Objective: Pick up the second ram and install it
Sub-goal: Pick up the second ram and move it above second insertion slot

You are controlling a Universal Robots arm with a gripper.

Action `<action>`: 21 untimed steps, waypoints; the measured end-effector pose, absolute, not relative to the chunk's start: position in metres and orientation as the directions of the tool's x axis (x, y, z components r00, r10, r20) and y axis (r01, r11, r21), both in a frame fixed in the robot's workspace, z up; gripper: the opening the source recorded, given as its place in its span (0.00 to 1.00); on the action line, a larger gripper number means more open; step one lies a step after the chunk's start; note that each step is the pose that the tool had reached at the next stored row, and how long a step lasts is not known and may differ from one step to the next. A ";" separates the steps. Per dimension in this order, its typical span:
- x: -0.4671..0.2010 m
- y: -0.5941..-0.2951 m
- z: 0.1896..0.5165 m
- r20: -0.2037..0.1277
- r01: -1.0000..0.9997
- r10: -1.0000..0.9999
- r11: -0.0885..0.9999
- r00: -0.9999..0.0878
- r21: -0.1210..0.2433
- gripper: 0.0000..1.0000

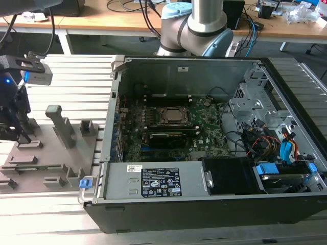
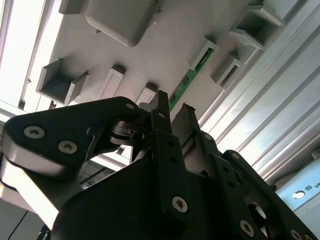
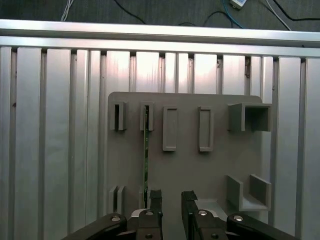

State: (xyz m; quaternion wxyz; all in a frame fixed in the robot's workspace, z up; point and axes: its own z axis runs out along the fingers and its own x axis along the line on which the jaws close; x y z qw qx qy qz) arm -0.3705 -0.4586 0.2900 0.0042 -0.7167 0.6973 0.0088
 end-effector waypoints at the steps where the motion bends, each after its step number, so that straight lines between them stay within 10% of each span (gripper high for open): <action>1: -0.371 -0.459 0.289 -0.018 -1.000 -0.999 -0.028 0.027 0.006 0.30; 21: -0.371 -0.460 0.267 -0.018 -1.000 -0.999 -0.028 0.027 0.006 0.30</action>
